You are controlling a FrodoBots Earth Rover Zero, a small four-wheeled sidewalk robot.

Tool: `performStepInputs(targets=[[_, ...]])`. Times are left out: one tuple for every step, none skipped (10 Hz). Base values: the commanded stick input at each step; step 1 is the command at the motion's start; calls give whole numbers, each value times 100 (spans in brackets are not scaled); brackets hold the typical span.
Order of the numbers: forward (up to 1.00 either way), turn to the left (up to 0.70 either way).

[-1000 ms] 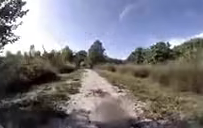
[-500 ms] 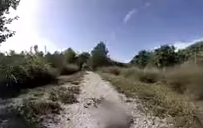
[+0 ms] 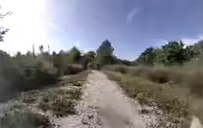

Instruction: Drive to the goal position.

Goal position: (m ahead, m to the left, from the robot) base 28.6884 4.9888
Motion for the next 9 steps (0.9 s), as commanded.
performStepInputs(targets=[[85,0],[85,0],[85,0],[85,0],[85,0],[85,0],[85,0],[85,0],[85,0]])
